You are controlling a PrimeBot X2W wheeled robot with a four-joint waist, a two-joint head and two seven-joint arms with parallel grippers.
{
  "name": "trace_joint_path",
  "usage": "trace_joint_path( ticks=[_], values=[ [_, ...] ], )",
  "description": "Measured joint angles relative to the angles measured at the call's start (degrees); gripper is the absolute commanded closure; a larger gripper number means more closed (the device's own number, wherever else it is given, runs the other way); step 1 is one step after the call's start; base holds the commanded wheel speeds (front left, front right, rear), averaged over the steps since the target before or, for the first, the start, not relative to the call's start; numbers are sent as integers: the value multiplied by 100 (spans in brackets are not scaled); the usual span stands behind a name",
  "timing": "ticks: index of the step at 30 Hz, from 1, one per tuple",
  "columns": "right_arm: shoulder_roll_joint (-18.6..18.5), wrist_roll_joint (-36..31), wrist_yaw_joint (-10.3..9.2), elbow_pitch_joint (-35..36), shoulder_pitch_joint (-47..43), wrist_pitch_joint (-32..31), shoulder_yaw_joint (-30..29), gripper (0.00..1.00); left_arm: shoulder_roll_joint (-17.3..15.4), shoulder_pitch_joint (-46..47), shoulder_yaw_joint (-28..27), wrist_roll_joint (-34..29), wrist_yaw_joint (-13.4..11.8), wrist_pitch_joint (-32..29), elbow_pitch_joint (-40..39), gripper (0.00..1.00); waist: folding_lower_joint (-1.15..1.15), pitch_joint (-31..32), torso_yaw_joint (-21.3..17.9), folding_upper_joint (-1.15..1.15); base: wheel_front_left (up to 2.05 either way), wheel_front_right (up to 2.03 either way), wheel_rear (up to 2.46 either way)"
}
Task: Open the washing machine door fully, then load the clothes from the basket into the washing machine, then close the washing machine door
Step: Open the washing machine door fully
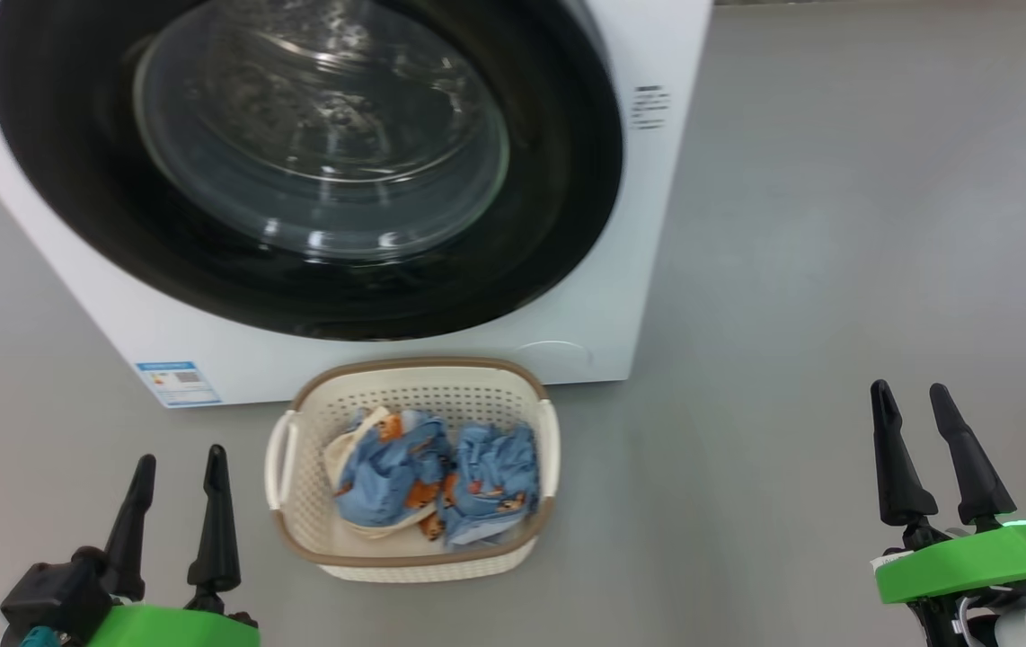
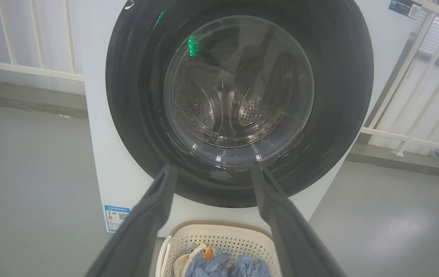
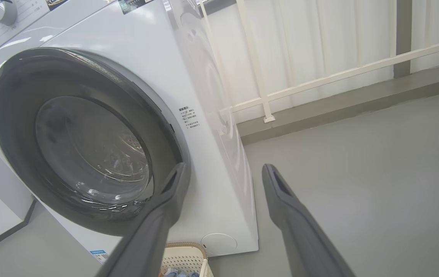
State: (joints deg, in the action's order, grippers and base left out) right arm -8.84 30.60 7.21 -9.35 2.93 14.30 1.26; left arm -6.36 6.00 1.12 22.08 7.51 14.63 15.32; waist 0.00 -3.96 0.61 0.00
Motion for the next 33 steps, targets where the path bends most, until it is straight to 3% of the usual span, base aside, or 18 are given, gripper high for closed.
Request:
trace_joint_path(
  ticks=[11,23,24,27,33],
  values=[
    [1,0,0,11,3,0,-35,0,14,5,78,310,0,0,9,0,0,-12,-12,0,91,91,-183],
    [33,-59,0,-10,10,0,-42,0,-12,25,155,366,0,0,48,0,0,7,3,0,13,13,-25],
    [33,-58,0,-18,17,0,-15,40,-8,25,152,369,0,0,48,0,0,1,2,0,0,0,0],
    [37,-57,0,-52,111,0,62,100,12,23,140,407,0,0,45,0,0,-16,2,0,0,0,0],
    [8,59,0,-99,492,1,181,100,86,16,102,425,0,0,29,0,0,-60,47,0,0,0,0]
  ],
)
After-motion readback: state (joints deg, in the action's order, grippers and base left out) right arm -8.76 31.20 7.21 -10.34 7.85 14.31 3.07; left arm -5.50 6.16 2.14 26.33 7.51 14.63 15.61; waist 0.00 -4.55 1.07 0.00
